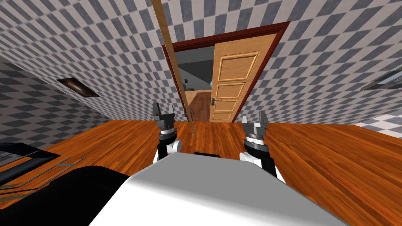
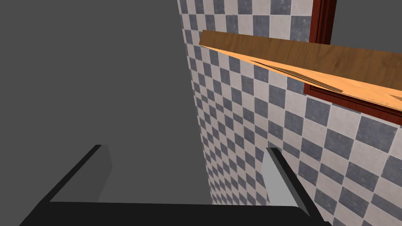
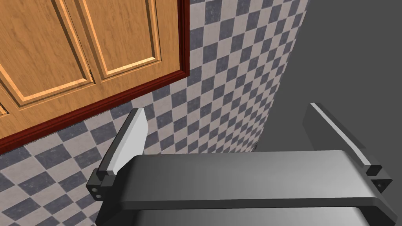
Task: Pull the door open
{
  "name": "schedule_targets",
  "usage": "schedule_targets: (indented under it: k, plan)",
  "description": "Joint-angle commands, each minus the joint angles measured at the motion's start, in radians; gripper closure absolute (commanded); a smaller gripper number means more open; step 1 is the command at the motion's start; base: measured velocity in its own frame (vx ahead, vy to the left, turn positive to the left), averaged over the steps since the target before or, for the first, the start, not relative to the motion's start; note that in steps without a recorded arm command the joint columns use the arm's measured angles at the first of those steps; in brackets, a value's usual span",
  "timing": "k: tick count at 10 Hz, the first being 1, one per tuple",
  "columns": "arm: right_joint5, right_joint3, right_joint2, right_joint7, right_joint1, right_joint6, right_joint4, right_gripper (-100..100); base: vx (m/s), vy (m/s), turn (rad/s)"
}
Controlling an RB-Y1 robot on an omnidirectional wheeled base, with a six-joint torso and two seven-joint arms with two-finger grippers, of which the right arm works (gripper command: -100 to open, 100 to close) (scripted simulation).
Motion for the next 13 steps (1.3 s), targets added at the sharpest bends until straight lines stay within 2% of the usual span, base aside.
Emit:
schedule_targets:
  k: [1, 8, 13]
  plan:
    - [-0.001, -0.01, -0.004, 0.007, -0.019, 0.0, 0.028, -100, 0.025, 0.097, 0.002]
    - [-0.007, -0.061, -0.019, 0.041, -0.11, 0.0, 0.164, -100, 0.091, -0.038, 0.061]
    - [-0.013, -0.109, -0.028, 0.074, -0.197, -0.001, 0.294, -100, 0.09, -0.028, 0.071]
